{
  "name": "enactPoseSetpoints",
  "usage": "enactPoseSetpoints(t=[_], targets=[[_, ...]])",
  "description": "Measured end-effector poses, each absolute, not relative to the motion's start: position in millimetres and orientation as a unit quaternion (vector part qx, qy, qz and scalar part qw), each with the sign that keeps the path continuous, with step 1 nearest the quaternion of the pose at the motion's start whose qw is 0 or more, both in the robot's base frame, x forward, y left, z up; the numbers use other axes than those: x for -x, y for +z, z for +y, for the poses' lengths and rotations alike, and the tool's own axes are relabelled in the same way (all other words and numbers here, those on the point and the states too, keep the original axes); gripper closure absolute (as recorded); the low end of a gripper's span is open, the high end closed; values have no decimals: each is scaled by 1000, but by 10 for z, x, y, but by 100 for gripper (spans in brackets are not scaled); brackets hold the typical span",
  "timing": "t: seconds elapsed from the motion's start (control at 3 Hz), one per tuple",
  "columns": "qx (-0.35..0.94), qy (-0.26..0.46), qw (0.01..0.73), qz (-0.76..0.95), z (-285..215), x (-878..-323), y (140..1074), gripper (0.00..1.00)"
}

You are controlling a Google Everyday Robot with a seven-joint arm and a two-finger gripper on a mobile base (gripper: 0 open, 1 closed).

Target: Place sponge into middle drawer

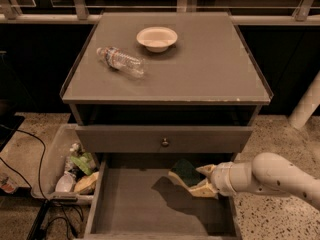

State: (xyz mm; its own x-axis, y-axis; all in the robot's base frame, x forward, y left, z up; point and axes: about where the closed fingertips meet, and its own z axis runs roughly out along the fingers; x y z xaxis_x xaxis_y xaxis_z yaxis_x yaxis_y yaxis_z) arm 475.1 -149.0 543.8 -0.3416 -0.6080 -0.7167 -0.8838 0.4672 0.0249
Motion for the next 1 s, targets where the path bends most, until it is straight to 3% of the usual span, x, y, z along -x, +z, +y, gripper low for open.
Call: enactPoseSetpoints(t=[1.0], targets=[[494, 230, 301, 783, -1238, -4945, 4262, 100]])
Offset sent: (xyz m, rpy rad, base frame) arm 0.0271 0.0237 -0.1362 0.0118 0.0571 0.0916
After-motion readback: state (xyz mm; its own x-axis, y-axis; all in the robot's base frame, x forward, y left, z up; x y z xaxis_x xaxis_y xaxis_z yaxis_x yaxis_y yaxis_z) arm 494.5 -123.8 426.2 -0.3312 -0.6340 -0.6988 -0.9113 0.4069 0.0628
